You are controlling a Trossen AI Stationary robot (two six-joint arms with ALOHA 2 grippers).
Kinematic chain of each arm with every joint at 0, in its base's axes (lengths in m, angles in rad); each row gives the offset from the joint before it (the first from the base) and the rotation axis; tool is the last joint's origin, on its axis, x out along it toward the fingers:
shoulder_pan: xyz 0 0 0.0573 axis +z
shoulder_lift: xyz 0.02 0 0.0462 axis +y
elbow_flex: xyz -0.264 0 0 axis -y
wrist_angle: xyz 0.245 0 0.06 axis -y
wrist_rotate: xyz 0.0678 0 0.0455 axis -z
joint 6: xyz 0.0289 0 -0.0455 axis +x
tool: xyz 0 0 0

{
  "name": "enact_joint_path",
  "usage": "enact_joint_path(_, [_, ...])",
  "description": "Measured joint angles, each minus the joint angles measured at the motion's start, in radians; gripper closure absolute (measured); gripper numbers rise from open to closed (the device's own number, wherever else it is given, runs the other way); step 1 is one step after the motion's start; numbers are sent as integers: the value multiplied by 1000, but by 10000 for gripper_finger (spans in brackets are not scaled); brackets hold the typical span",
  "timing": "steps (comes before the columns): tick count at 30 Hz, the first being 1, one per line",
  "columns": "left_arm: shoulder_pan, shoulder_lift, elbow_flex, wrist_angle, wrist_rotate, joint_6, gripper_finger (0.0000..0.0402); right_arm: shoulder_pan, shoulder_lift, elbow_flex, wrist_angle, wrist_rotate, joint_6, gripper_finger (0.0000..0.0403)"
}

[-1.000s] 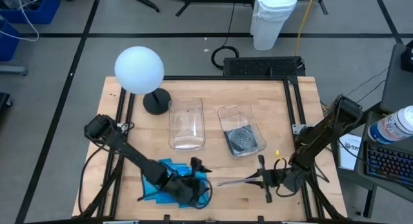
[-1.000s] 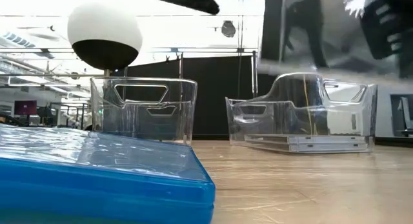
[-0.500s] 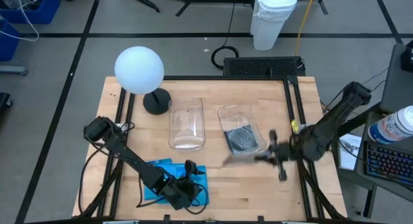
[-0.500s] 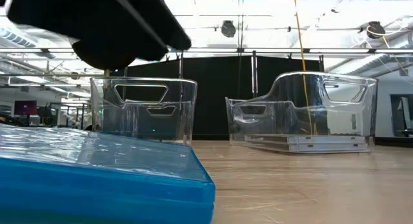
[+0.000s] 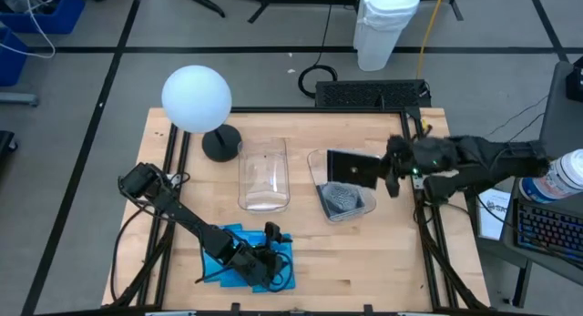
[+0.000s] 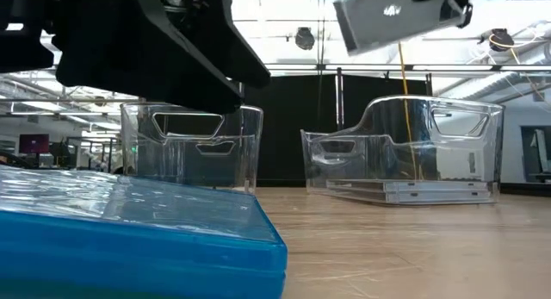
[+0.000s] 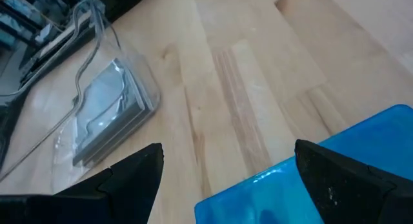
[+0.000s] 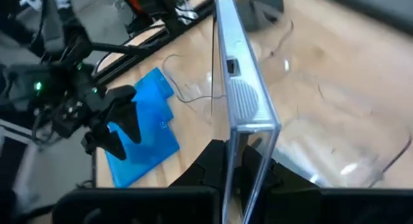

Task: Pick & place jewel cases by type
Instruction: Put the black CD case into the right transparent bin

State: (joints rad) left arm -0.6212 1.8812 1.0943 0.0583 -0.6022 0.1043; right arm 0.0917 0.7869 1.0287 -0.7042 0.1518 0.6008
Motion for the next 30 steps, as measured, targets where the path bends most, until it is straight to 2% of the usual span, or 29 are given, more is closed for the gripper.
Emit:
enact_joint_path(6, [-5, 0, 0, 4, 0, 6, 53, -223, 83, -58, -18, -246, 92, 391])
enact_joint_path(10, [-17, 0, 0, -8, 0, 4, 53, -278, 143, -132, 33, -399, 117, 391])
enact_joint_path(15, [-35, 0, 0, -10, 0, 25, 53, -311, 221, -229, 142, -509, 182, 391])
enact_joint_path(26, [-35, 0, 0, -13, -1, 15, 53, -343, 349, -329, 281, -631, 247, 380])
enact_joint_path(30, [-36, 0, 0, -19, -1, 15, 53, -348, 350, -335, 295, -627, 178, 361])
